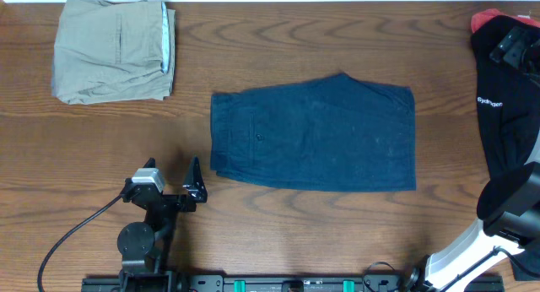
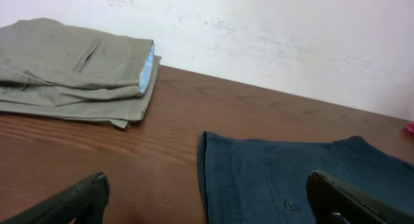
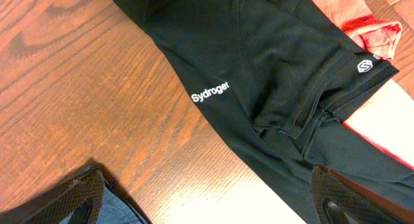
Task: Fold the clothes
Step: 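Reach the left gripper to the left edge of the navy shorts, then grasp the left edge and fold it rightward over the shorts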
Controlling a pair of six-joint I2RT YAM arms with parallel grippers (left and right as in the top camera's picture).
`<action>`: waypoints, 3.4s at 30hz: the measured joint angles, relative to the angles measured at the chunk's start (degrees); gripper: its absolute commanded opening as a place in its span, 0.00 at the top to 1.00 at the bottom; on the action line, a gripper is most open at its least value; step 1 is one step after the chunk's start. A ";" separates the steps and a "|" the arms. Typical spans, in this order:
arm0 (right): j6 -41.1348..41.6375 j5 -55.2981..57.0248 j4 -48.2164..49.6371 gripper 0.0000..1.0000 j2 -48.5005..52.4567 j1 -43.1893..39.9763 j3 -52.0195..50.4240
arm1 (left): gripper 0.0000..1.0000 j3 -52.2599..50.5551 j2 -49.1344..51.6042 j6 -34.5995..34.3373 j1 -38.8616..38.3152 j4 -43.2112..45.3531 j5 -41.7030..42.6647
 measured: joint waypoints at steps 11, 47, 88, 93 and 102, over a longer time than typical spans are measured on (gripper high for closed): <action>0.00 0.00 0.00 0.01 0.00 0.00 0.00 | 0.02 0.00 0.00 -5.46 0.00 0.28 2.38; -0.04 -0.02 -0.02 0.01 0.00 0.00 -0.09 | 0.02 29.62 39.06 -7.10 0.00 -15.78 19.52; -0.17 0.00 0.00 0.01 0.00 0.00 -0.15 | 0.07 67.01 109.39 -7.19 -3.30 -29.27 19.96; -0.17 -0.02 -0.02 0.01 0.00 0.00 -0.15 | 0.49 67.76 111.03 -6.47 -4.37 -29.27 21.03; -0.17 0.00 -0.02 0.01 0.00 0.00 -0.17 | 0.94 67.60 112.67 -6.03 -4.85 -32.98 19.91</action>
